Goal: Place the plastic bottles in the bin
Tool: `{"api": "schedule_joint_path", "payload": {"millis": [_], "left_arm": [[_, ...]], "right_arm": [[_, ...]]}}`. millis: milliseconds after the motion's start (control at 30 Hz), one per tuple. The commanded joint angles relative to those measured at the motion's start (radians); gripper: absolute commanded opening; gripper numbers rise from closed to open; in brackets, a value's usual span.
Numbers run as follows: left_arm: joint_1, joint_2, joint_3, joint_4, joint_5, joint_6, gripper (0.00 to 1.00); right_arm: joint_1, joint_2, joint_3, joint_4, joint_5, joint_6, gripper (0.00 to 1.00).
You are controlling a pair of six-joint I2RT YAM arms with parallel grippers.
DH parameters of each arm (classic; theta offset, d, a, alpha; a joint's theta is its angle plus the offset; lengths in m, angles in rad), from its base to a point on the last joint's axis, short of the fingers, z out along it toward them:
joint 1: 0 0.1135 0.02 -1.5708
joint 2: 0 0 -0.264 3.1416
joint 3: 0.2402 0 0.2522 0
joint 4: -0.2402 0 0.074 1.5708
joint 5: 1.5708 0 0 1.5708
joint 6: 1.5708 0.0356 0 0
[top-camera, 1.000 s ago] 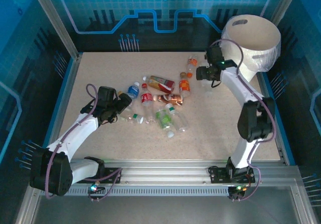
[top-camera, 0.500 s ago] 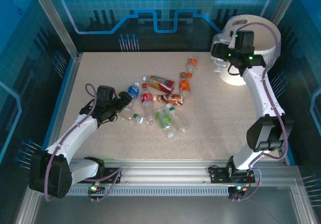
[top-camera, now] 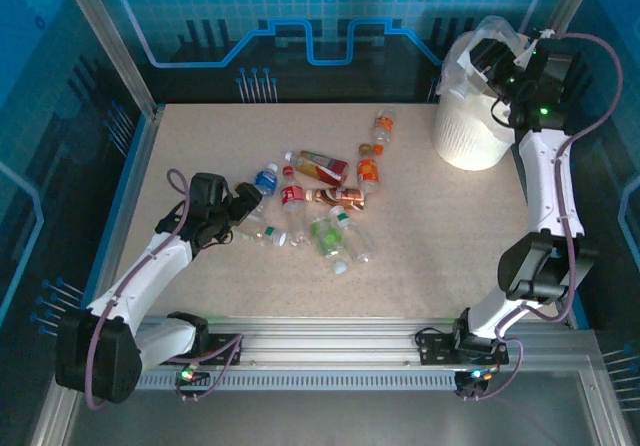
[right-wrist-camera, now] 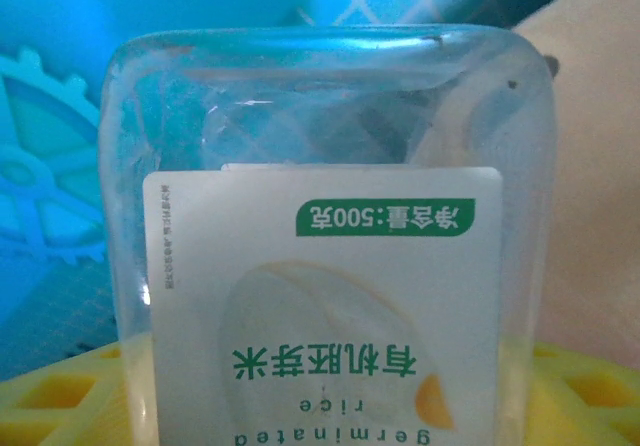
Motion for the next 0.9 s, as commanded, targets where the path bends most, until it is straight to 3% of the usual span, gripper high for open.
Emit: {"api": "schedule_joint_path", "payload": {"millis": [0, 167, 367, 867], "left_arm": [[0.011, -0.019, -0.015, -0.002, 0.012, -0.008, 0.99], [0.011, -0.017, -0.021, 0.003, 0.012, -0.012, 0.99], [0.011, -0.010, -0.026, 0.018, 0.021, -0.023, 0.99], [0.011, 0.049, -0.030, 0.054, 0.056, -0.033, 0.99]], "right_arm": [[-0.010, 0.002, -0.024, 0.147, 0.094, 0.120, 0.64], [-0.015, 0.024, -0.129, 0.334, 0.155, 0.276, 0.65], [-0.013, 0.077, -0.154, 0.452, 0.271, 0.347, 0.65], [0.002, 0.158, -0.078, 0.376, 0.497, 0.432, 0.72]]}}
